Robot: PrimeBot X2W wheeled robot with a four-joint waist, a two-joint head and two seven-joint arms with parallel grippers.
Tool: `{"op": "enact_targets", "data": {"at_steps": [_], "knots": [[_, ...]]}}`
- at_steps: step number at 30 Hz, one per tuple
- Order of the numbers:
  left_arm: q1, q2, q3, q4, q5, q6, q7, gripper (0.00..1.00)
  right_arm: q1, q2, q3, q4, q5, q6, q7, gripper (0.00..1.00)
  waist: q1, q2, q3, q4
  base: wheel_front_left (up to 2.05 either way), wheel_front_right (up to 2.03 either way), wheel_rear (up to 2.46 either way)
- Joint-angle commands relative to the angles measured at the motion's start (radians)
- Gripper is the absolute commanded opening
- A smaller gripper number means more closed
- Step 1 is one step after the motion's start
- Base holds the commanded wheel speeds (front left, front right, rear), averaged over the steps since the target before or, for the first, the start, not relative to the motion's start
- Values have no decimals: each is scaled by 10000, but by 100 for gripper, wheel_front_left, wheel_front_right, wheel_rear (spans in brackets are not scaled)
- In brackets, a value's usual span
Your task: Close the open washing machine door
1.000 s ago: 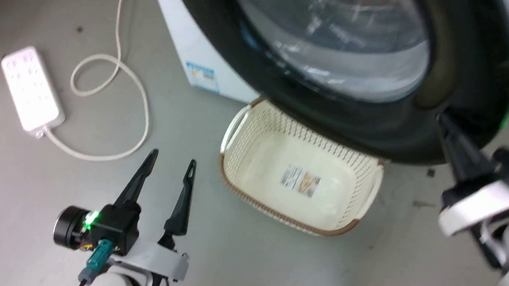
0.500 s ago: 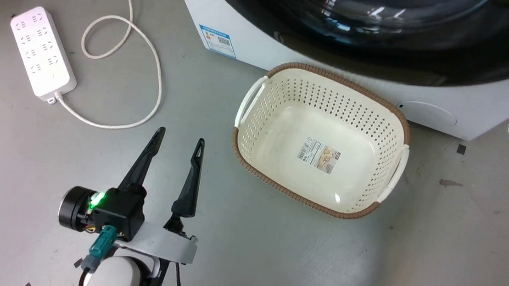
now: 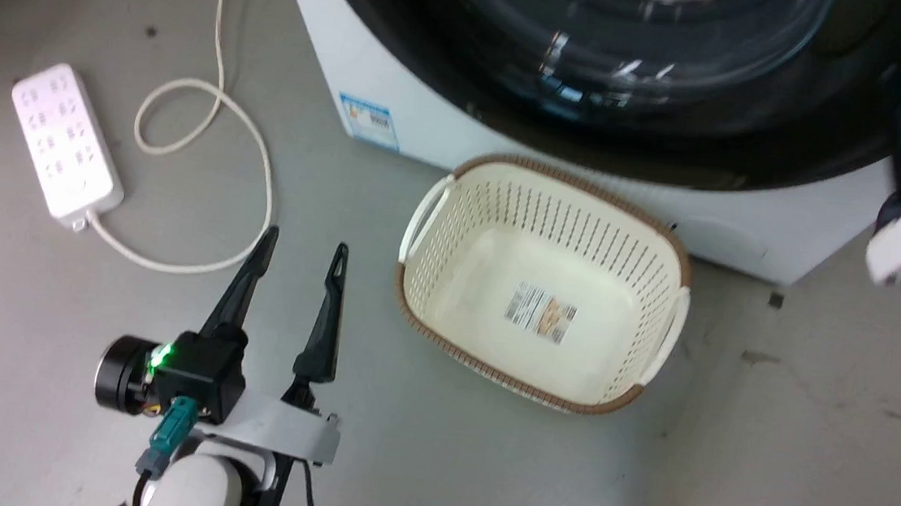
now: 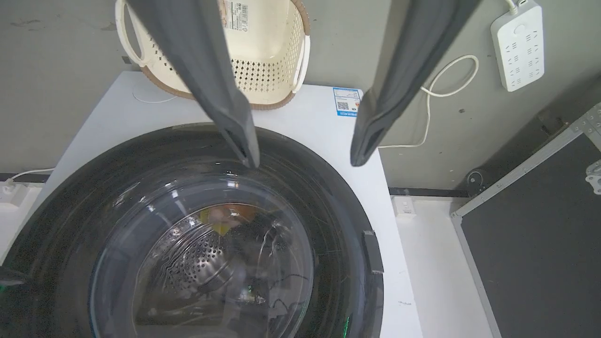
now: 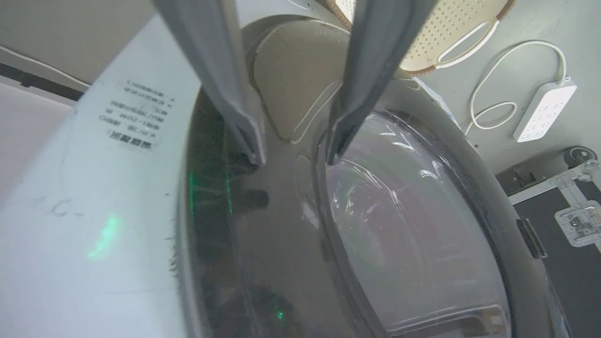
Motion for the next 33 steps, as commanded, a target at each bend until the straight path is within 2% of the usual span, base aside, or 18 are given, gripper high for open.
{"op": "enact_targets", "data": {"at_steps": [1,7,14,21,26,33], "knots": [[252,2,95,125,-74,-14,-43,100,828,116,-188,-418,-78,-65,-44,100,0,-1,-768,-247,0,0,0],[628,2,235,452,-19,-166,-43,100,2598,574,-1026,-1722,-541,-65,-45,100,0,-1,-1787,-553,0,0,0],[1260,2,552,900,-175,-315,-43,100,5463,1751,-2296,-3966,-1708,-65,-46,100,0,-1,-2996,-1126,0,0,0],[1539,1,787,1455,-206,-428,-43,100,7548,3110,-3009,-5586,-2635,-65,-46,100,0,-1,-3412,-1606,0,0,0],[1573,2,787,1780,-100,-507,-43,100,8512,3595,-3157,-5942,-2920,-65,-47,100,0,-1,-3537,-1804,0,0,0],[1683,2,835,1872,-80,-558,-43,100,8985,3751,-3079,-5760,-3042,-65,-47,100,0,-1,-3624,-1935,0,0,0]]}}
